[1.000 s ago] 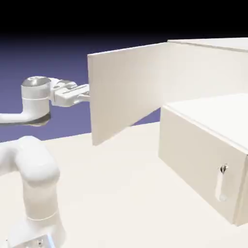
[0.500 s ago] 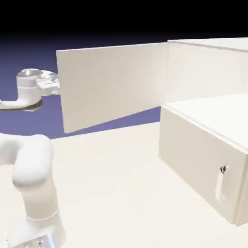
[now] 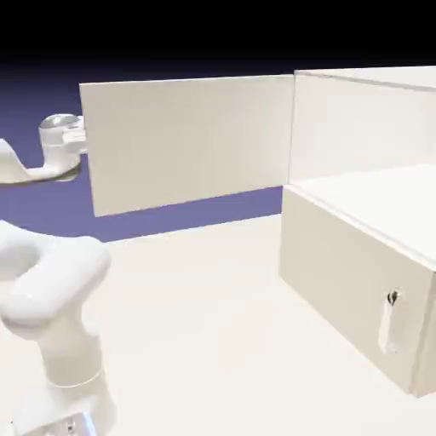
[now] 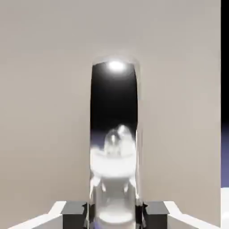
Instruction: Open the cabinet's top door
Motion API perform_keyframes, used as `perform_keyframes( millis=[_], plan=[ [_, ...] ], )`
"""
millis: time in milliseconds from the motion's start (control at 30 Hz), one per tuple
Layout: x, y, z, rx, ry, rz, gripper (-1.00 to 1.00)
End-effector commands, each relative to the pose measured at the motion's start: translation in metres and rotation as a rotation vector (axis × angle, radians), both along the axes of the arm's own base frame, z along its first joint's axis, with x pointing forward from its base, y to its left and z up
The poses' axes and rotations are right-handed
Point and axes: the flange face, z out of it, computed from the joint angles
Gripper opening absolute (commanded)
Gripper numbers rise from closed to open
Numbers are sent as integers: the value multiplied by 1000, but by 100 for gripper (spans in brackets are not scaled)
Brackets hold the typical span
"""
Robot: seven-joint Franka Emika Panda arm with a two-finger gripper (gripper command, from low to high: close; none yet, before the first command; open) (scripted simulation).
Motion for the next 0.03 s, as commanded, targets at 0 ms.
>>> perform_keyframes(
  millis=[0],
  plan=[
    [1, 6, 0, 0, 0, -13, -100]
  ],
)
